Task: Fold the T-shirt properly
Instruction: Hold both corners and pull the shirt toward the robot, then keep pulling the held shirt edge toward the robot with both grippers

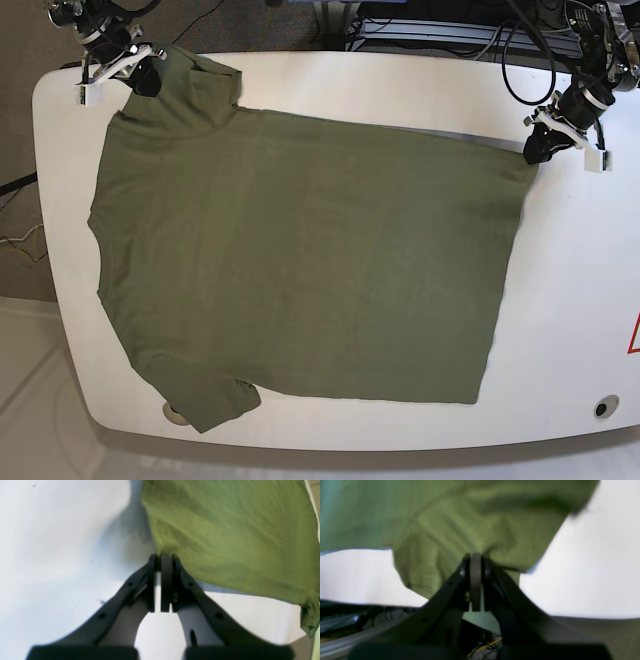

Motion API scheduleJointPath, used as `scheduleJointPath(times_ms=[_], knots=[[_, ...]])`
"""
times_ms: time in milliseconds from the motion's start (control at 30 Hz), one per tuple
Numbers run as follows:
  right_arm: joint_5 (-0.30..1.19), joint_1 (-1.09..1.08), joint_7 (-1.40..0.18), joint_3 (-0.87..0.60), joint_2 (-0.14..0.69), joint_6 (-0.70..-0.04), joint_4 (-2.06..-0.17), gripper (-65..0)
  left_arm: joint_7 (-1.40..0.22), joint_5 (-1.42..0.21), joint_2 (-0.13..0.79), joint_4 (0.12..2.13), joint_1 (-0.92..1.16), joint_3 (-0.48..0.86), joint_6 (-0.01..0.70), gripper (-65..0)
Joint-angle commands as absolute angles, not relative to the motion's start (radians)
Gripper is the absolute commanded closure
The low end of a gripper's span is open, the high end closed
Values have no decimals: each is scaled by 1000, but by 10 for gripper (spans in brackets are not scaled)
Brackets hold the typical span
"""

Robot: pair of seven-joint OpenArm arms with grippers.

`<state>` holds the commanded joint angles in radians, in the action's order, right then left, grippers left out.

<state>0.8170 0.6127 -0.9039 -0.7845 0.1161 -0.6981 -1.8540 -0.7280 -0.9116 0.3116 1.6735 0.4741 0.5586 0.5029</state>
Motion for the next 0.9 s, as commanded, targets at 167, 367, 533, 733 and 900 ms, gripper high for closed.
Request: scheduleJointPath(times_ms=[167,367,533,733,900], knots=[[819,628,-908,-810,117,-698,-1876,0,-734,-909,311,1677,486,560,507,0],[818,623,-910,-862,117,-698,-1857,-143,-742,-920,315,1625,482,540,506,0],[827,621,-918,-909,116,-698,-1849,-133,-750,-954,322,1617,492,538,511,0],[914,623,-935,-979,112,-698,-1849,-66,-779,-1069,345,1624,526,543,544,0],[979,627,-934,-971,113,-698,-1847,-22,-786,-1092,341,1634,529,541,545,0]])
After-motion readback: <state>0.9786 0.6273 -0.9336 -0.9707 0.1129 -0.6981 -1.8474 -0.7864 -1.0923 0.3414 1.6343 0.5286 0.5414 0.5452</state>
